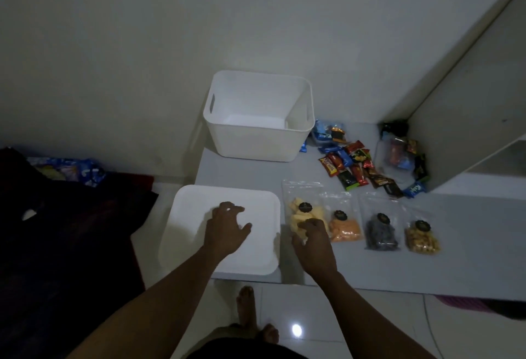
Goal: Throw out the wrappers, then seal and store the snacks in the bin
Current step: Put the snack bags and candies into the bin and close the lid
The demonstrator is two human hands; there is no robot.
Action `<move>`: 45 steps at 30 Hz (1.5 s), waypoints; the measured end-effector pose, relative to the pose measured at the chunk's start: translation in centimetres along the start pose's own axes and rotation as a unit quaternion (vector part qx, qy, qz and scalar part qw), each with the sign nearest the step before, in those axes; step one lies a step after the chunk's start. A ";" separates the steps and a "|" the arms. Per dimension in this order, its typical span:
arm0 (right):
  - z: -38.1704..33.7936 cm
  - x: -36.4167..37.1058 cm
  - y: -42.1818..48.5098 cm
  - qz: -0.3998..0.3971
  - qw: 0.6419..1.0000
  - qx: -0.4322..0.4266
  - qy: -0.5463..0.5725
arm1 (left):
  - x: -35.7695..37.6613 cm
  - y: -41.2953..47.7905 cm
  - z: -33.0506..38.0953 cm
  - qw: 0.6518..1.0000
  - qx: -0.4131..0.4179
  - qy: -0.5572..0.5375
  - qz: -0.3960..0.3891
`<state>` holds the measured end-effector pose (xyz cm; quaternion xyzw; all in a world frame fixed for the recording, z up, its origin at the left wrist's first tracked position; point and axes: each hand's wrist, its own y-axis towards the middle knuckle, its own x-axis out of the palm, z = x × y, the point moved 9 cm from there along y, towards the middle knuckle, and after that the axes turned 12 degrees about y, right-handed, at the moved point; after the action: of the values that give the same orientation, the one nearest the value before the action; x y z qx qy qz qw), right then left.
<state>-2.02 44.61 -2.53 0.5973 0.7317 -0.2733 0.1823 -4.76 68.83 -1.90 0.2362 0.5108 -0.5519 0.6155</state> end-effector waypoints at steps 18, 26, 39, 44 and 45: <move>9.6 -11.1 9.2 -0.130 0.986 0.048 -0.094 | 10.6 6.6 20.2 0.970 0.061 0.207 -0.112; 11.3 -9.2 11.0 -0.271 0.952 0.053 -0.132 | 11.5 6.9 20.6 0.980 -0.089 0.138 -0.113; 8.8 -13.6 12.2 -0.171 0.978 0.022 0.120 | 6.3 5.2 20.9 0.989 -0.094 -0.106 0.053; 3.9 -17.3 14.1 -0.091 0.976 -0.075 0.184 | 2.4 5.2 24.1 0.982 0.029 -0.118 0.145; 3.0 -18.0 14.4 -0.078 0.973 -0.090 0.197 | 1.6 5.4 24.6 0.978 0.049 -0.120 0.162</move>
<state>15.80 30.78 3.22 0.5616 0.8191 -0.0966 0.0654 9.07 48.60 4.19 0.2777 0.3606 -0.4931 0.7414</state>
